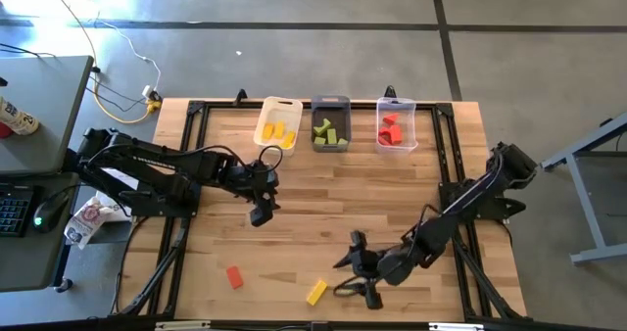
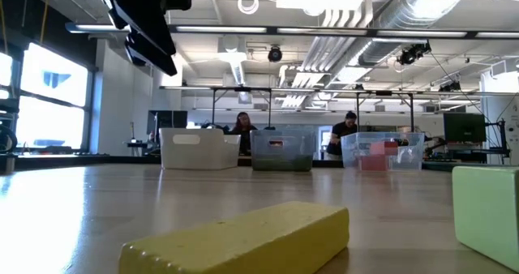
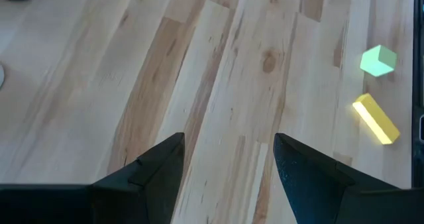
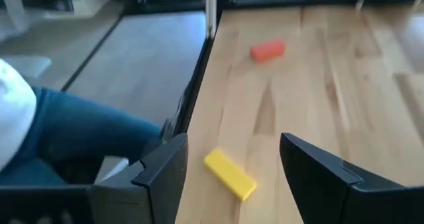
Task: Sort & place blocks by color
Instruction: Put the green block into the black bin
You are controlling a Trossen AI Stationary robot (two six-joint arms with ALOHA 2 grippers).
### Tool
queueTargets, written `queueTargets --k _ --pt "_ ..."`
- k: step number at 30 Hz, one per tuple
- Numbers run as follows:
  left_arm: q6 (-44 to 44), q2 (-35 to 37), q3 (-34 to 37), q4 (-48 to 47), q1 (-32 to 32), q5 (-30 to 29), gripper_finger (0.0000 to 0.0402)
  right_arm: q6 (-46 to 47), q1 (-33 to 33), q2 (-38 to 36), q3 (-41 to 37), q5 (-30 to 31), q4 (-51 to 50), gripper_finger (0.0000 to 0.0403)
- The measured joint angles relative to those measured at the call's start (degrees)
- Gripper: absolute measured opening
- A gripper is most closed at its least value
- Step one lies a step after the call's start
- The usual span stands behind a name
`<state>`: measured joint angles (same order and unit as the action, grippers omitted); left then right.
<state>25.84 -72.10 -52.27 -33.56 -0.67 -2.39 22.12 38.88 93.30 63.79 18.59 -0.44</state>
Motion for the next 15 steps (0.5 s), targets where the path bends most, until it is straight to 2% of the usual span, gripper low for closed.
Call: queueTargets --k 15 --pt "3.8 0.0 0.0 0.7 0.0 0.0 0.0218 9.6 2.5 8.4 0.0 0.0 -6.1 0.0226"
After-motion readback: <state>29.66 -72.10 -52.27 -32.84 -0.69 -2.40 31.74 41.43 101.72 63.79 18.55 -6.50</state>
